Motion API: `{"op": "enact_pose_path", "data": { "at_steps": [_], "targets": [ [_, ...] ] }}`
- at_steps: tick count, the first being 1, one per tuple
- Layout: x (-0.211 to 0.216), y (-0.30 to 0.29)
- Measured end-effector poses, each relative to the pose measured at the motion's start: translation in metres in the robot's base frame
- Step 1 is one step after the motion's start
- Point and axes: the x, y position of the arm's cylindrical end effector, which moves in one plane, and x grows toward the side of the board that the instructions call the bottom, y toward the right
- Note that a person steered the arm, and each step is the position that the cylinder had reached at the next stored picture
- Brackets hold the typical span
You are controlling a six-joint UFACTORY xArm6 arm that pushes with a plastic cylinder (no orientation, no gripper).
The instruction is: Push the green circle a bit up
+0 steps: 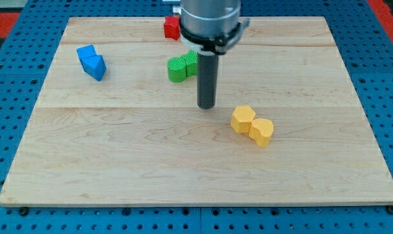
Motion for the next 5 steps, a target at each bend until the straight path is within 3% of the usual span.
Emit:
{"op": "enact_pose_path", "data": {
  "at_steps": [3,5],
  "targets": [
    [-0.037,-0.005],
    [-0.037,-0.005]
  ]
}}
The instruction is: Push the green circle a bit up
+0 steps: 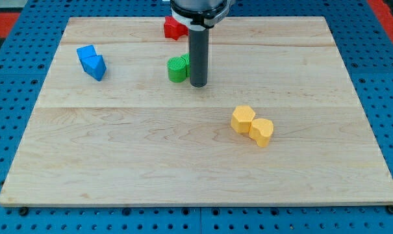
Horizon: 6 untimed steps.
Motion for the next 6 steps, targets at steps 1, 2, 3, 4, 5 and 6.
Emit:
{"op": "enact_pose_path", "data": {
  "at_steps": [1,2,3,4,5,6],
  "targets": [
    [-0.006,0.0],
    [-0.007,0.0],
    [-0.007,-0.013],
    [-0.008,-0.058],
    [-0.026,-0.048],
    [-0.021,-0.048]
  ]
}}
